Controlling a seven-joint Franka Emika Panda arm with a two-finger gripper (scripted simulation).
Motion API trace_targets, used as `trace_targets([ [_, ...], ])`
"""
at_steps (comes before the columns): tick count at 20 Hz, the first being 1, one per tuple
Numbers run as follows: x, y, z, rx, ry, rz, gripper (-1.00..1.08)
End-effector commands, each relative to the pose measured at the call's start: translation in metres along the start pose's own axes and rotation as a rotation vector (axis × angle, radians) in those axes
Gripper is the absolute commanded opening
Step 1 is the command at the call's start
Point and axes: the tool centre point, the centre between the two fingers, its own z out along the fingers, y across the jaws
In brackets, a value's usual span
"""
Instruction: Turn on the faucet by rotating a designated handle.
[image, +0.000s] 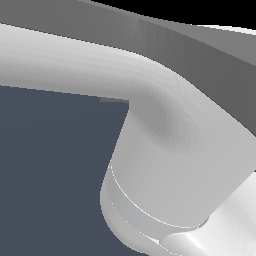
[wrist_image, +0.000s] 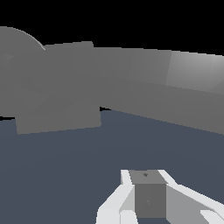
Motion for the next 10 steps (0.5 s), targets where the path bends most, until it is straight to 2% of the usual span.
trace_targets([
  [1,0.003,0.001,0.000,-0.002,-0.002,0.021,-1.00],
  [10,0.042,0.008,0.000,-0.002,0.008,-0.019,-1.00],
])
